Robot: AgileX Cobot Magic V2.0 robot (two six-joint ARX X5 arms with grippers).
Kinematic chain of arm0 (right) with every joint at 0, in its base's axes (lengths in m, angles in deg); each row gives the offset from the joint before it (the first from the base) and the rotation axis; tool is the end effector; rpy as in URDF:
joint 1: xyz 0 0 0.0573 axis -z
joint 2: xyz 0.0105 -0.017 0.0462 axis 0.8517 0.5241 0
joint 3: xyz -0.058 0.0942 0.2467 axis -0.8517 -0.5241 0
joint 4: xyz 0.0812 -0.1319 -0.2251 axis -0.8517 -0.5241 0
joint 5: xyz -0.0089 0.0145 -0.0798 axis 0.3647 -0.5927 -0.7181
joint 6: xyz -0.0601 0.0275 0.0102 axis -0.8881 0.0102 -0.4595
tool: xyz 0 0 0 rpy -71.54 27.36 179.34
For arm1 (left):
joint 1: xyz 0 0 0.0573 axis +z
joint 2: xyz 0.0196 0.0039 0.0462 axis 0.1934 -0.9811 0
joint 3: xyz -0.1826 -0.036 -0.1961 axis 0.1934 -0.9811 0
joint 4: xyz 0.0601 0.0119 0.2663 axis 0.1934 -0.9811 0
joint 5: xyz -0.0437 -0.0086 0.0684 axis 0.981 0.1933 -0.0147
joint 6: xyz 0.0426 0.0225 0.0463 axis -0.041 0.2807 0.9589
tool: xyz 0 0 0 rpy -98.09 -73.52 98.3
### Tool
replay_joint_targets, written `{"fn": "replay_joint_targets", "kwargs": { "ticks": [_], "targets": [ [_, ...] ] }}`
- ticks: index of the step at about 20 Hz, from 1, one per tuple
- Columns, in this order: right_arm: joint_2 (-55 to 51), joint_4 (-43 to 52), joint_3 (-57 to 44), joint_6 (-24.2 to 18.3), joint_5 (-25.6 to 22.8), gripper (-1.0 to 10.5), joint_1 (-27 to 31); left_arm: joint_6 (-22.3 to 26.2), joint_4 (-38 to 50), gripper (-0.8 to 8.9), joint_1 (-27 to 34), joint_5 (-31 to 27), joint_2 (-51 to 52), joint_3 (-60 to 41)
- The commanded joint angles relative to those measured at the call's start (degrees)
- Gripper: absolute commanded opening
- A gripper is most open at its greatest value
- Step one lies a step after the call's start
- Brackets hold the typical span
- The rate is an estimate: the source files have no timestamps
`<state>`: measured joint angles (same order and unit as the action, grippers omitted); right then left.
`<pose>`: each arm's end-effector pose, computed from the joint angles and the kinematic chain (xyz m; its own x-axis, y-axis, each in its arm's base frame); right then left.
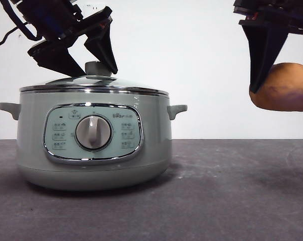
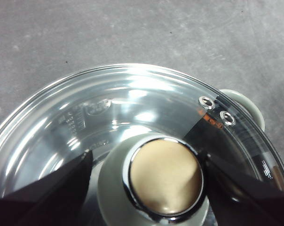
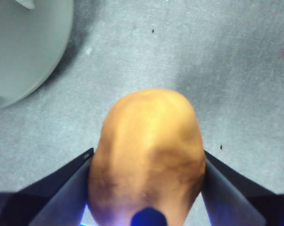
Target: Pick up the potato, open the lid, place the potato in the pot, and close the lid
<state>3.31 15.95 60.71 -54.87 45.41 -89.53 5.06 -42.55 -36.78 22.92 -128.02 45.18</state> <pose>0.2159 0.1272 0.2618 0.4234 0.1892 -0.8860 -0.2419 0.9661 0.0908 0.3095 -0.1545 0.2746 0.6740 -0.4481 -0.5873 0.4531 0.8787 -0.1505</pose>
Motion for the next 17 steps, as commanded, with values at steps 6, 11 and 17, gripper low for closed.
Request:
{"fn": "replay_joint_targets", "kwargs": {
  "ticks": [6,11,17],
  "targets": [
    [-0.07,0.09,-0.02,-0.26,-0.33,-0.1,-0.07,0.28,0.15,-0.09,-1.07,-0.66,-0.26,0.02],
    [-0.07,1.36,-0.02,-0.26,-0.26,-0.1,-0.07,0.28,0.68,-0.09,-1.07,-0.59,2.4,0.04],
    [-0.04,7.04,0.22,-0.52,0.28,-0.1,-0.22,0.28,0.44,-0.09,-1.07,-1.16,14.93,0.04]
  ]
}}
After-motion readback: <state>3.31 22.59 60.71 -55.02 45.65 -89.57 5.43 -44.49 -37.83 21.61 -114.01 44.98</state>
